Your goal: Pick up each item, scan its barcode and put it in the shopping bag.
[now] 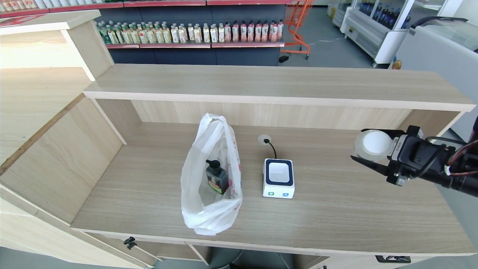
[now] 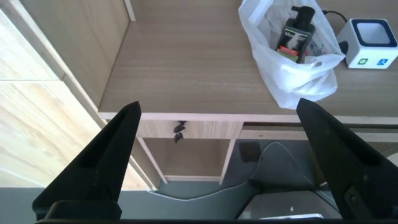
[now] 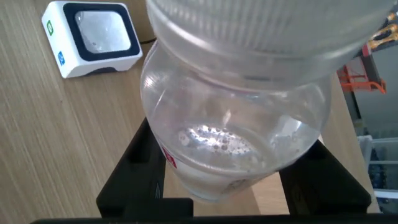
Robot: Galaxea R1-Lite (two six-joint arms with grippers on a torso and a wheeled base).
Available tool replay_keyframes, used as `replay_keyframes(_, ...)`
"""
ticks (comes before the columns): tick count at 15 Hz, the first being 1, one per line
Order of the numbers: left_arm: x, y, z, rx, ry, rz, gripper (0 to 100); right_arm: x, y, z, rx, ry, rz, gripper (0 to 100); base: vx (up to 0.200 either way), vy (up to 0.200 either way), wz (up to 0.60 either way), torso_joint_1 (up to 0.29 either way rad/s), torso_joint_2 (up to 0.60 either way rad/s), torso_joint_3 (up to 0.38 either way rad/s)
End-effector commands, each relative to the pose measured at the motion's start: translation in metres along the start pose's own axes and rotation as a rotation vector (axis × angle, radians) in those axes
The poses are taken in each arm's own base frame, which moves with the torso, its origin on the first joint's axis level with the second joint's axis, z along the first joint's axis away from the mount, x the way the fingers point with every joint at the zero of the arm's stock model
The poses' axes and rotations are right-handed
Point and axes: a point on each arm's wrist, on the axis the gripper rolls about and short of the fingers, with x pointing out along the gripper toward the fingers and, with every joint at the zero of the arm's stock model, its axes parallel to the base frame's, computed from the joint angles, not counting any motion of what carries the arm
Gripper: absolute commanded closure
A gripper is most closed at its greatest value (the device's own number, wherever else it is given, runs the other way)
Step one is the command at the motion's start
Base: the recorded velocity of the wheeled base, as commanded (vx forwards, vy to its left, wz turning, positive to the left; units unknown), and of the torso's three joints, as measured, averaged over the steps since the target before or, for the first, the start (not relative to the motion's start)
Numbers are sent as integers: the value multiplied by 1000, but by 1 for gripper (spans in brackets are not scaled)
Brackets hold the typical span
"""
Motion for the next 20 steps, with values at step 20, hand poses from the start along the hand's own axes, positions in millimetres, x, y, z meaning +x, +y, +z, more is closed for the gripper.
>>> replay_keyframes(20, 0, 0, 0, 0, -1, 0, 0, 92, 41, -68, -88, -329, 255, 100, 0, 40, 0, 1, 1, 1)
